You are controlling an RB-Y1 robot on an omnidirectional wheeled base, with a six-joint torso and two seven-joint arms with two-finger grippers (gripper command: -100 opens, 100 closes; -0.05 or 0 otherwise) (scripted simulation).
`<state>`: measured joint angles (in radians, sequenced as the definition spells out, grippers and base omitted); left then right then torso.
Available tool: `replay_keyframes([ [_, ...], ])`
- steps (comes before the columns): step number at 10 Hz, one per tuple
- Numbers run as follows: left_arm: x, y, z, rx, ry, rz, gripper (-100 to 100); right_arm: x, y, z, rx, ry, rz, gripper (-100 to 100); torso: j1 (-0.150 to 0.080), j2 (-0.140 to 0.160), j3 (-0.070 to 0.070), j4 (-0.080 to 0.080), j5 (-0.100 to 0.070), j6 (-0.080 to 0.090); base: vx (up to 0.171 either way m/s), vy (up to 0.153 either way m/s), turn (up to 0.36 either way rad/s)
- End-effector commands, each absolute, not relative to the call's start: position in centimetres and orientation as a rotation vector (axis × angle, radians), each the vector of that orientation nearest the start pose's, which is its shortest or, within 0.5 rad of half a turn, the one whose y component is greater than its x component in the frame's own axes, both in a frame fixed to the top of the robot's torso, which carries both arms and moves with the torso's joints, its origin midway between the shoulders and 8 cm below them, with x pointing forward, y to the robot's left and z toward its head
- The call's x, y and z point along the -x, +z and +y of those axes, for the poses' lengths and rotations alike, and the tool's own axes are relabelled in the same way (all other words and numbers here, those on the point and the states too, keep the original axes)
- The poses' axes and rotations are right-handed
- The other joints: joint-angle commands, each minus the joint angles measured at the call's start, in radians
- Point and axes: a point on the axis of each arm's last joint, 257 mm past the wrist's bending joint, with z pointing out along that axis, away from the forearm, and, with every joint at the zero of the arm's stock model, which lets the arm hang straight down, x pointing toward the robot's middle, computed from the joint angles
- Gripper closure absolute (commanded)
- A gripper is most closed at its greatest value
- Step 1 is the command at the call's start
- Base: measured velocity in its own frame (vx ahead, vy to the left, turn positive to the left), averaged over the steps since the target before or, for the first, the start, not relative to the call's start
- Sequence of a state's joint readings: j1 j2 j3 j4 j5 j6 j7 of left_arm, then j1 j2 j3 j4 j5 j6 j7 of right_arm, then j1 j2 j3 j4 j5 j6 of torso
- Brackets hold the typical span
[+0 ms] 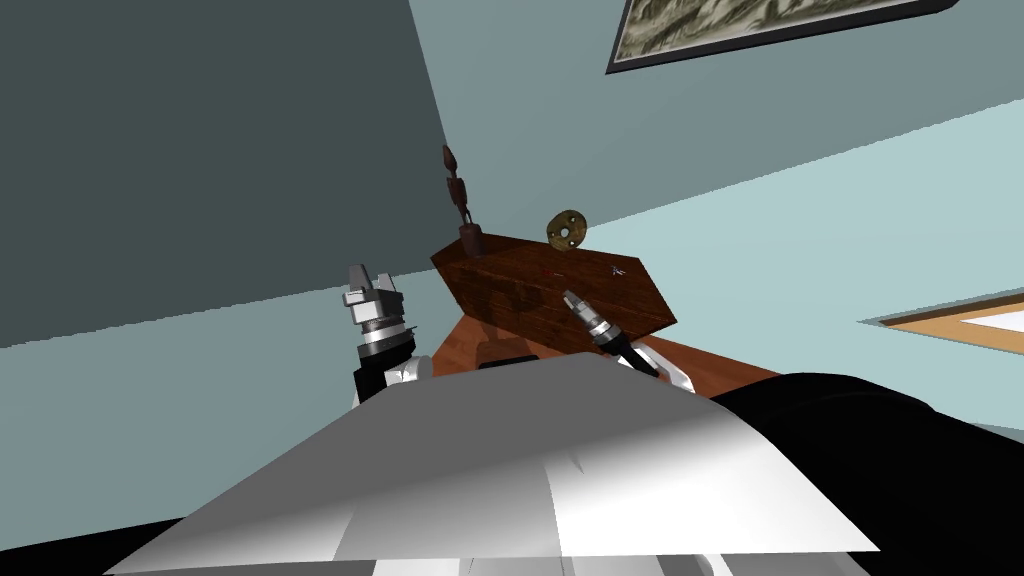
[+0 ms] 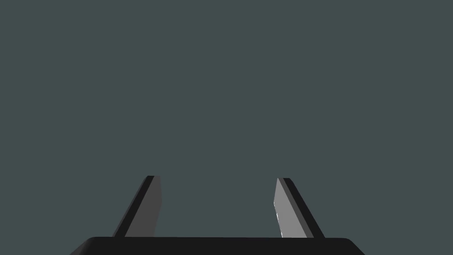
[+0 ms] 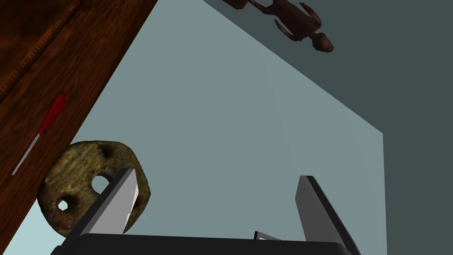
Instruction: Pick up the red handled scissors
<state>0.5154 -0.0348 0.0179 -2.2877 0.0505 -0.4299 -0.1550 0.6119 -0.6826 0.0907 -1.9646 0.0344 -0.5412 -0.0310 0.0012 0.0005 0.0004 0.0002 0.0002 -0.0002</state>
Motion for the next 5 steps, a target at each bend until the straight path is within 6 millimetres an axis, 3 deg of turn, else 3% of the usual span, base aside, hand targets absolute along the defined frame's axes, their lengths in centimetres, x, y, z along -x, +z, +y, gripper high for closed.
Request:
replay_keyframes([
  [1, -35.0, 0.9, 29.8, 0.713, -1.150, 0.647, 0, -33.8, -19.0, -27.2, -0.426, 1.132, 1.542, -100, 0.000, 0.000, 0.000, 0.000, 0.000, 0.000, -0.015, 0.026, 0.043],
  [2, -35.0, 0.9, 29.8, 0.713, -1.150, 0.647, 0, -32.9, -21.7, -27.9, -0.422, 1.097, 1.616, -100, 0.000, 0.000, 0.000, 0.000, 0.000, 0.000, -0.014, 0.042, 0.096],
  [4, -35.0, 0.9, 29.8, 0.713, -1.150, 0.647, 0, -32.7, -21.7, -28.2, -0.384, 1.085, 1.651, -100, 0.001, 0.000, 0.000, 0.000, 0.000, 0.000, -0.006, 0.031, 0.025],
  [5, -35.0, 0.9, 29.8, 0.713, -1.150, 0.647, 0, -31.6, -24.4, -29.1, -0.371, 1.045, 1.731, -100, 0.000, 0.000, 0.000, 0.000, 0.000, 0.000, -0.004, 0.038, 0.111],
])
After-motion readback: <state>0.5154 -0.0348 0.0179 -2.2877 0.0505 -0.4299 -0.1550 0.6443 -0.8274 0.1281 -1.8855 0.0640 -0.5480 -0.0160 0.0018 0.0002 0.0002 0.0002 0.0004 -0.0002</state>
